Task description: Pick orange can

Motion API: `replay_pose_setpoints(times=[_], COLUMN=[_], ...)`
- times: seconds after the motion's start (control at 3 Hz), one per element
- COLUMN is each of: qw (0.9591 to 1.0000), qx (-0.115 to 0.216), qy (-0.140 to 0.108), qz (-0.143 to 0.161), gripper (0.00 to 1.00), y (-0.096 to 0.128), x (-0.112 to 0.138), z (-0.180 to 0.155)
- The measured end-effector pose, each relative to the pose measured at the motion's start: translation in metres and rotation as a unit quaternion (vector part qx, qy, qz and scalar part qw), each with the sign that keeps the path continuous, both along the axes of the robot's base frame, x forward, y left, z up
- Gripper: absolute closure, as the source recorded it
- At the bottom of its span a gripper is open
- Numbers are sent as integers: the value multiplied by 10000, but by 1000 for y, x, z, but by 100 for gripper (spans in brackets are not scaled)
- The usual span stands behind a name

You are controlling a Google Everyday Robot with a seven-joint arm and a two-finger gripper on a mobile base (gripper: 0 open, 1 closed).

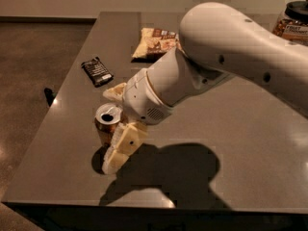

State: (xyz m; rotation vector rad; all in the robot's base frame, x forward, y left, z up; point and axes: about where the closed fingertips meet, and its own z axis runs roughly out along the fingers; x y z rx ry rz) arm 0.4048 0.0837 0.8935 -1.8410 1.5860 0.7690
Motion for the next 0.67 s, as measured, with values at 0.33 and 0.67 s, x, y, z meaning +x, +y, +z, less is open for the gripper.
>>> replay_pose_setpoints(times=[0.33,0.67], qw=[10000,10000], qx=[-18,29], qy=[53,32], qz=[9,-34], gripper=[18,41], y=[8,6], x=[4,11], z=[-1,5])
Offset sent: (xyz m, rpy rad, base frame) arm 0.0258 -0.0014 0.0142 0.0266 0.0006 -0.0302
